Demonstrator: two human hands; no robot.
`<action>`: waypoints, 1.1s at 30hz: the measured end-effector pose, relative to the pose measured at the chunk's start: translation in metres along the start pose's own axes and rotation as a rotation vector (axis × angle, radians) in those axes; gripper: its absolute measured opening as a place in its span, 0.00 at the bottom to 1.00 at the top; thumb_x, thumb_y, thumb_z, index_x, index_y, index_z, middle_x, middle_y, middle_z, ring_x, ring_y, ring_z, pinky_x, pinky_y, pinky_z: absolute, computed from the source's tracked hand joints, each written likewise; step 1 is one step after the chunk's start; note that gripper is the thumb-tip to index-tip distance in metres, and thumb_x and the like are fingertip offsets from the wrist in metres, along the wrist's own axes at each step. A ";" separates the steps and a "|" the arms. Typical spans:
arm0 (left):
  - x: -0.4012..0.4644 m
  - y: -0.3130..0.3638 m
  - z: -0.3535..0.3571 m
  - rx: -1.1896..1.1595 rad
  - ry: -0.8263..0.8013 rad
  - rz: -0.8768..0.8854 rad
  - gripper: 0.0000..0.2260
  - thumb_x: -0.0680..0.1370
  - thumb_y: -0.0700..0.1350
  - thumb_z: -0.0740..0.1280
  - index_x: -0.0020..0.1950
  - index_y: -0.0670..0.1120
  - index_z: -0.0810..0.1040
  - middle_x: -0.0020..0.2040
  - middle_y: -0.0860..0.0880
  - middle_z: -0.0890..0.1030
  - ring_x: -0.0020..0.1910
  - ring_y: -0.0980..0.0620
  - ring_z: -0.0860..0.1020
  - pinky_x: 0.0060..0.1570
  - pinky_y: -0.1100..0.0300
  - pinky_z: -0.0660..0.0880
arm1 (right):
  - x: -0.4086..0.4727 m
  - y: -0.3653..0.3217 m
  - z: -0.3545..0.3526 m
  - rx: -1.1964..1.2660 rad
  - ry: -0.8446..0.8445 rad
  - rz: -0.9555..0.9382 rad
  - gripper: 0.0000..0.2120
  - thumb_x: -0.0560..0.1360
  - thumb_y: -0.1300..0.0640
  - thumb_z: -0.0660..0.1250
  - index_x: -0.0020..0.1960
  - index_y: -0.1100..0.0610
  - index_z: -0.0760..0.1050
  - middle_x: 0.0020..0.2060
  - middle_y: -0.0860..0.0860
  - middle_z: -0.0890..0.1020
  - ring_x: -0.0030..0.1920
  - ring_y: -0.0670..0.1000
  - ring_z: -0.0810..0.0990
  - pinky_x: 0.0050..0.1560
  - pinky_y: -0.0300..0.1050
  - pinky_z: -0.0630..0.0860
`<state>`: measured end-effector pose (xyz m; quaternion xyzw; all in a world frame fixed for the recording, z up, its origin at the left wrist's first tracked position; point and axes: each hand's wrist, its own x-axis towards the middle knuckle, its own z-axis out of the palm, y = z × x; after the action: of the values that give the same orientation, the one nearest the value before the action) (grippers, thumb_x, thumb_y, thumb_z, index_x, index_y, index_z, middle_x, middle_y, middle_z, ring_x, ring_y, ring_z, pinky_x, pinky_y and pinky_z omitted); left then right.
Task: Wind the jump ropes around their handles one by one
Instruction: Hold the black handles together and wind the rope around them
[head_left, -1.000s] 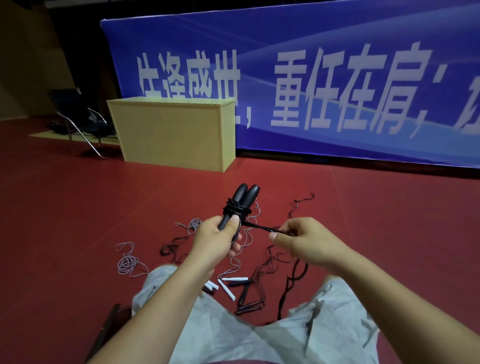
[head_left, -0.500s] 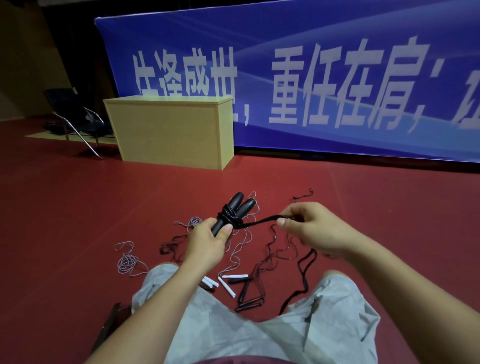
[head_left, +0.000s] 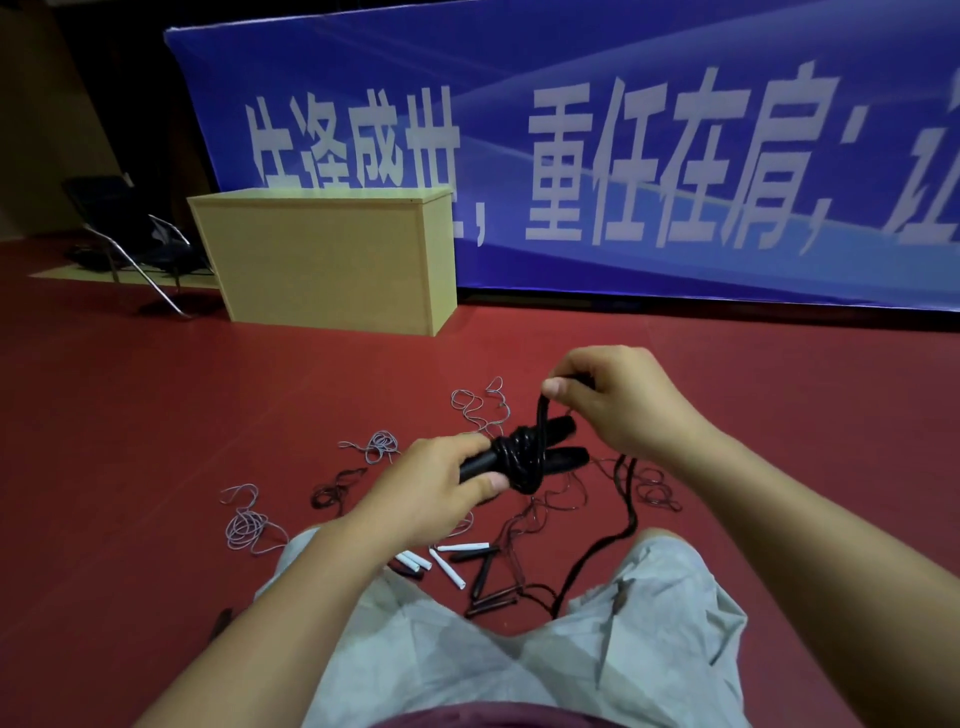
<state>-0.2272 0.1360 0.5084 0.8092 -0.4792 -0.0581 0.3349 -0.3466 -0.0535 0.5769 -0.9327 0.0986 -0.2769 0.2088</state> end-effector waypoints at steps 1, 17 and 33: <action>0.000 0.004 -0.003 -0.043 -0.027 0.044 0.10 0.74 0.55 0.68 0.43 0.49 0.76 0.34 0.46 0.76 0.32 0.54 0.70 0.34 0.53 0.67 | 0.001 0.001 -0.001 0.008 -0.011 0.007 0.08 0.75 0.47 0.70 0.44 0.51 0.82 0.31 0.43 0.79 0.35 0.41 0.75 0.36 0.40 0.69; -0.005 0.030 -0.009 -0.654 -0.073 0.129 0.16 0.77 0.50 0.66 0.52 0.36 0.77 0.35 0.52 0.80 0.31 0.54 0.70 0.31 0.66 0.65 | -0.014 0.015 0.027 0.778 -0.161 0.326 0.12 0.76 0.71 0.61 0.40 0.58 0.76 0.25 0.48 0.76 0.26 0.47 0.71 0.28 0.40 0.65; 0.007 0.000 0.016 -0.741 0.377 -0.218 0.04 0.80 0.42 0.68 0.45 0.46 0.80 0.35 0.50 0.77 0.31 0.58 0.72 0.31 0.68 0.69 | -0.032 0.005 0.042 0.608 -0.323 0.330 0.09 0.81 0.51 0.62 0.51 0.54 0.79 0.29 0.46 0.68 0.28 0.46 0.65 0.30 0.42 0.63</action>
<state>-0.2298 0.1227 0.4981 0.6766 -0.2680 -0.1125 0.6766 -0.3499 -0.0338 0.5277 -0.8314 0.1267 -0.1055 0.5306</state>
